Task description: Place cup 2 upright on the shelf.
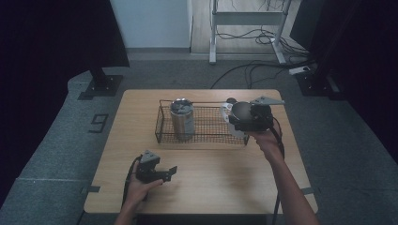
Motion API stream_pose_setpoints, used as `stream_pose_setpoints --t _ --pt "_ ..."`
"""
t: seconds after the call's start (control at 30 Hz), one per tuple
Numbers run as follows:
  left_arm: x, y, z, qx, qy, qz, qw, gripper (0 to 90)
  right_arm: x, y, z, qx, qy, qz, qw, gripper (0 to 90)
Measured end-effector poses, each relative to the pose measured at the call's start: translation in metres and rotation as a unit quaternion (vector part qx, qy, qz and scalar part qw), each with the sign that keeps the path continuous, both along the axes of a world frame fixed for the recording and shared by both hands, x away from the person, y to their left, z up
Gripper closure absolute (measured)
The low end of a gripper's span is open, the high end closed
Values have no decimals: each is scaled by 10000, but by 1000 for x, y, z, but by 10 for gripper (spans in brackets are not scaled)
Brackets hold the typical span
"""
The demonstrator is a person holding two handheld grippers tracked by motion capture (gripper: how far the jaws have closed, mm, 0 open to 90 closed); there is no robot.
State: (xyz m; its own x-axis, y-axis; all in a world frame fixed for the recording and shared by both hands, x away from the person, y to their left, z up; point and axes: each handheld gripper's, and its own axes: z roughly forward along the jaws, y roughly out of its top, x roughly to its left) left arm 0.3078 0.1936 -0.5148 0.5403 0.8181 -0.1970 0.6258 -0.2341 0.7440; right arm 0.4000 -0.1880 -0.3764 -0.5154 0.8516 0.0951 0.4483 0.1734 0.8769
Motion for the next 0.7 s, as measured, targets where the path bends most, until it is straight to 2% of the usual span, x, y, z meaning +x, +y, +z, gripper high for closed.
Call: stream_pose_setpoints --t 0.7 --pt "-1 1 1 -43 3 -21 10000 126 18 10 0 -119 -12 -46 9999 61"
